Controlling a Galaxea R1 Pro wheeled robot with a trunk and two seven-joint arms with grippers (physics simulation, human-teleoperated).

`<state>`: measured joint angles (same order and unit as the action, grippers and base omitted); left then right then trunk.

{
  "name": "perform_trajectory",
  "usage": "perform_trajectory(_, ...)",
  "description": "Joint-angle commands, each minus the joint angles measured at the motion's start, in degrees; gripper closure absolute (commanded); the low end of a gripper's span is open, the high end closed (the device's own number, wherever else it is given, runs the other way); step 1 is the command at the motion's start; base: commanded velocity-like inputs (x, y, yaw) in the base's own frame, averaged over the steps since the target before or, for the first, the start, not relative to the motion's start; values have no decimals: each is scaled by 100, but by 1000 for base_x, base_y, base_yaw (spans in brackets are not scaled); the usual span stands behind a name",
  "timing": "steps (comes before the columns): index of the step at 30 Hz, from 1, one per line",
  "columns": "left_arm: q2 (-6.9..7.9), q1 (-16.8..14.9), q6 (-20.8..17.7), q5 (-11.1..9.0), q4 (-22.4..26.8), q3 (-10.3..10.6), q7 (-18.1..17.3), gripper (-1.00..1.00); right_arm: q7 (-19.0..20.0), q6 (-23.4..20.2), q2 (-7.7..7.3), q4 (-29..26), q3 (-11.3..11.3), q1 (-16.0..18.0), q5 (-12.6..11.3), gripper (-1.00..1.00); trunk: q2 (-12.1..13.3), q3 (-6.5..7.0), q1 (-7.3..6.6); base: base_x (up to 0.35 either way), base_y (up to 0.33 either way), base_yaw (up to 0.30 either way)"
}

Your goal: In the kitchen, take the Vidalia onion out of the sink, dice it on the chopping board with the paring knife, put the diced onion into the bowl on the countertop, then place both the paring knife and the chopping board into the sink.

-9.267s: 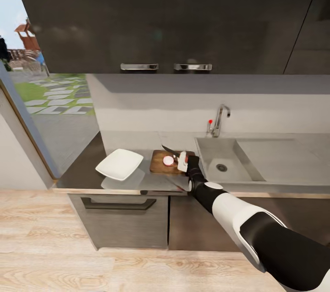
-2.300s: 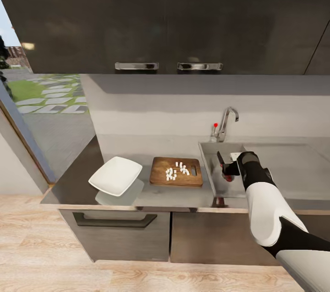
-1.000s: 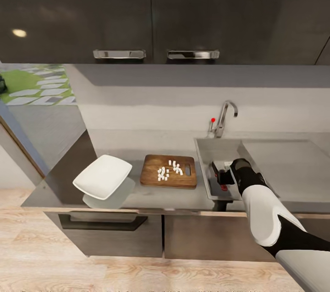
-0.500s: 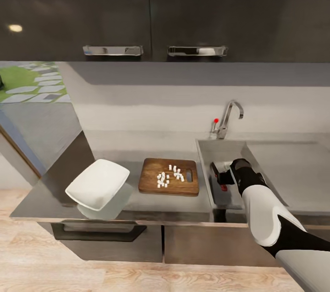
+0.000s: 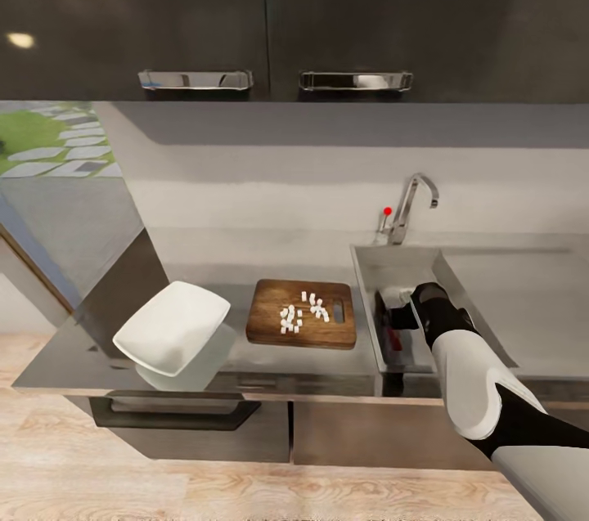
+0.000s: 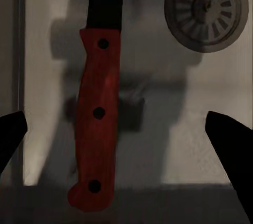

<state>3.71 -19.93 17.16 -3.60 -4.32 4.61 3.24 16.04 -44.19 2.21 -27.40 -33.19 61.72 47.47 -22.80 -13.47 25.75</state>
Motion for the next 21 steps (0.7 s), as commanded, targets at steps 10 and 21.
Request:
perform_trajectory(10,-2,-11,42,-36,-25,49,10,-100,39,-11,-1,-22,-47,7,72,-100,-12,-84,3,0,0,0)
perform_trajectory(21,-2,-11,42,-36,-25,49,10,-100,33,-68,43,-315,-54,7,76,-100,-12,-99,3,0,0,0)
